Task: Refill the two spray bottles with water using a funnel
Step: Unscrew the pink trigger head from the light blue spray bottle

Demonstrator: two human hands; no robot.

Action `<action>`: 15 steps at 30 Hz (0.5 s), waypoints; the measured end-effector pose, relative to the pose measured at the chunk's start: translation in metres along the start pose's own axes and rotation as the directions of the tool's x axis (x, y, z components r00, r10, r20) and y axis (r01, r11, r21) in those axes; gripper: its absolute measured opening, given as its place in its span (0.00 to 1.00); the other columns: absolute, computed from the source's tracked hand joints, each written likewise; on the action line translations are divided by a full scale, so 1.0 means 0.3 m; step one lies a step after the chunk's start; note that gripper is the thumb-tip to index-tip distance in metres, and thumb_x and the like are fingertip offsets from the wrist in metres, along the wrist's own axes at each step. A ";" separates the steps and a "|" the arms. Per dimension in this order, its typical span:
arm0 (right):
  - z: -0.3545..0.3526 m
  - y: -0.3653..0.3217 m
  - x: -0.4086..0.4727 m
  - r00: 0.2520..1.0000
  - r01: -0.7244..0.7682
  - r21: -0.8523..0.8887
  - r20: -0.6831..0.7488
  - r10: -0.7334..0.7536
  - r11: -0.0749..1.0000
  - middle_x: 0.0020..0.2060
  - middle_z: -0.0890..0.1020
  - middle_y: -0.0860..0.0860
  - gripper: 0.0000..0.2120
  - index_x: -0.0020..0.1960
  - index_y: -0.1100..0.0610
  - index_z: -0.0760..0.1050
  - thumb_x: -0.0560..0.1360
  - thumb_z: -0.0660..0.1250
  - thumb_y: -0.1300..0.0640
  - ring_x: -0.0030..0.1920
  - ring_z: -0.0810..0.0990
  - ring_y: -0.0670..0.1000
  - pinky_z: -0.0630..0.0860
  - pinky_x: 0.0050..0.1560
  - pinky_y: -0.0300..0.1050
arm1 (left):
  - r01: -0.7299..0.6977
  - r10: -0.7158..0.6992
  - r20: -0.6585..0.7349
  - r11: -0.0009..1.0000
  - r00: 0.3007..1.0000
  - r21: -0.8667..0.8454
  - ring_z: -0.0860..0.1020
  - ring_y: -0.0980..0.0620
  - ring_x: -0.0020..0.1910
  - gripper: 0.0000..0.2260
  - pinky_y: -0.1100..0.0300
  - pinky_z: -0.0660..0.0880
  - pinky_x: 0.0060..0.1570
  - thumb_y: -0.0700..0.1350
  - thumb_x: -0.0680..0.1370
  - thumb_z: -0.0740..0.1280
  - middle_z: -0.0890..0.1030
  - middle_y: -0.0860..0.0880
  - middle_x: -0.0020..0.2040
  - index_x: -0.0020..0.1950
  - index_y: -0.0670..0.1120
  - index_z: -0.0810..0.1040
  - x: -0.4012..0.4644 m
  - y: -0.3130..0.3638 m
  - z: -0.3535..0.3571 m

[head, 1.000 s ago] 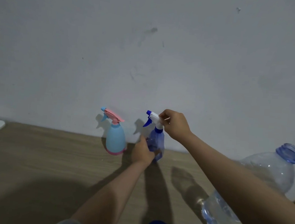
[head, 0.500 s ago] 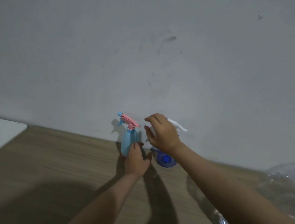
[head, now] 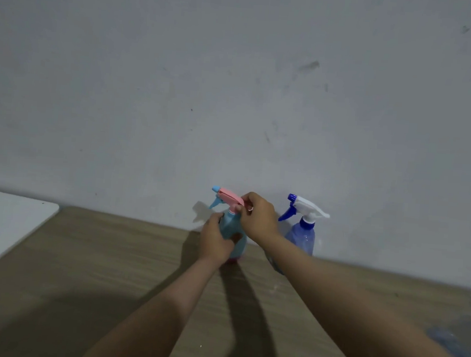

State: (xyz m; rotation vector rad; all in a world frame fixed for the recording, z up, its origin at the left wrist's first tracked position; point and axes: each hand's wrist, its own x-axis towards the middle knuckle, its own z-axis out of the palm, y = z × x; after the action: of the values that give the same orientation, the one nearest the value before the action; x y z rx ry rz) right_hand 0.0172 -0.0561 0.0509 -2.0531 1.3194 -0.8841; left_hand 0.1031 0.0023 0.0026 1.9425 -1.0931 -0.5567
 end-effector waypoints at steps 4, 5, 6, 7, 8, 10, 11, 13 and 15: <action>-0.083 -0.017 -0.048 0.999 0.028 0.060 -0.024 -0.027 0.998 0.46 0.82 0.52 0.07 0.53 0.57 0.78 0.75 0.69 0.57 0.46 0.78 0.50 0.76 0.46 0.43 | -0.094 0.088 -0.065 0.992 0.994 -0.085 0.77 0.50 0.54 0.23 0.62 0.72 0.44 0.49 0.71 0.74 0.76 0.52 0.58 0.63 0.49 0.71 -0.079 0.016 -0.019; -0.113 -0.017 -0.070 0.999 0.038 0.067 -0.024 -0.036 0.997 0.45 0.82 0.51 0.07 0.52 0.56 0.79 0.75 0.69 0.57 0.45 0.79 0.50 0.77 0.46 0.43 | -0.123 0.117 -0.057 0.983 0.992 -0.133 0.77 0.50 0.53 0.24 0.61 0.73 0.44 0.50 0.69 0.75 0.76 0.52 0.57 0.62 0.50 0.72 -0.104 0.014 -0.018; -0.142 -0.012 -0.096 0.999 0.049 0.071 -0.020 -0.047 0.996 0.44 0.82 0.50 0.07 0.52 0.55 0.79 0.74 0.70 0.56 0.44 0.79 0.49 0.76 0.44 0.40 | -0.150 0.145 -0.041 0.969 0.989 -0.195 0.77 0.50 0.53 0.25 0.59 0.76 0.45 0.49 0.67 0.77 0.76 0.51 0.57 0.60 0.50 0.72 -0.130 0.008 -0.012; -0.175 -0.010 -0.127 0.998 0.060 0.066 -0.010 -0.060 0.996 0.42 0.82 0.49 0.07 0.51 0.55 0.79 0.74 0.70 0.56 0.42 0.78 0.48 0.75 0.42 0.36 | -0.162 0.163 -0.014 0.957 0.986 -0.242 0.77 0.50 0.54 0.26 0.56 0.78 0.48 0.49 0.65 0.78 0.75 0.50 0.57 0.59 0.52 0.72 -0.160 0.002 -0.005; -0.205 -0.001 -0.158 0.998 0.067 0.051 0.002 -0.067 0.996 0.41 0.82 0.49 0.07 0.51 0.55 0.79 0.74 0.70 0.55 0.41 0.78 0.47 0.74 0.40 0.35 | -0.172 0.181 0.010 0.947 0.983 -0.271 0.77 0.51 0.54 0.26 0.53 0.78 0.50 0.48 0.64 0.78 0.75 0.50 0.57 0.58 0.53 0.72 -0.190 -0.005 0.006; -0.260 0.024 -0.218 0.998 0.061 0.027 0.015 -0.061 0.998 0.42 0.83 0.50 0.06 0.50 0.55 0.80 0.74 0.71 0.55 0.43 0.79 0.49 0.76 0.43 0.40 | -0.184 0.213 0.062 0.933 0.975 -0.308 0.77 0.55 0.53 0.26 0.53 0.79 0.51 0.46 0.63 0.77 0.77 0.51 0.56 0.57 0.53 0.71 -0.252 -0.007 0.030; -0.283 0.041 -0.249 0.999 0.047 0.019 0.011 -0.047 0.999 0.43 0.83 0.50 0.06 0.49 0.55 0.80 0.73 0.71 0.56 0.44 0.79 0.50 0.76 0.45 0.44 | -0.189 0.228 0.089 0.928 0.969 -0.322 0.77 0.57 0.52 0.26 0.56 0.79 0.50 0.44 0.64 0.77 0.77 0.53 0.55 0.58 0.52 0.72 -0.281 -0.004 0.040; -0.321 0.077 -0.310 1.000 0.014 0.015 -0.010 -0.014 1.000 0.42 0.82 0.49 0.05 0.48 0.55 0.80 0.73 0.71 0.57 0.44 0.79 0.50 0.76 0.46 0.43 | -0.202 0.260 0.144 0.924 0.955 -0.325 0.75 0.62 0.51 0.26 0.65 0.76 0.47 0.43 0.65 0.78 0.77 0.56 0.54 0.59 0.50 0.72 -0.332 0.004 0.068; -0.346 0.118 -0.364 0.999 -0.017 0.016 -0.029 0.017 1.000 0.39 0.81 0.47 0.03 0.45 0.53 0.79 0.72 0.72 0.58 0.41 0.78 0.50 0.76 0.44 0.43 | -0.219 0.283 0.183 0.927 0.942 -0.304 0.74 0.63 0.50 0.26 0.69 0.72 0.46 0.43 0.65 0.78 0.76 0.57 0.53 0.60 0.50 0.72 -0.369 0.011 0.100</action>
State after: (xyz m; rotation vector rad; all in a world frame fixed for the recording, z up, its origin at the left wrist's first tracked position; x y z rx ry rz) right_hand -0.1155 0.0220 0.0657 -2.0213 1.3386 -0.9171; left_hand 0.0222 0.0823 -0.0133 1.4917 -1.3062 -0.7553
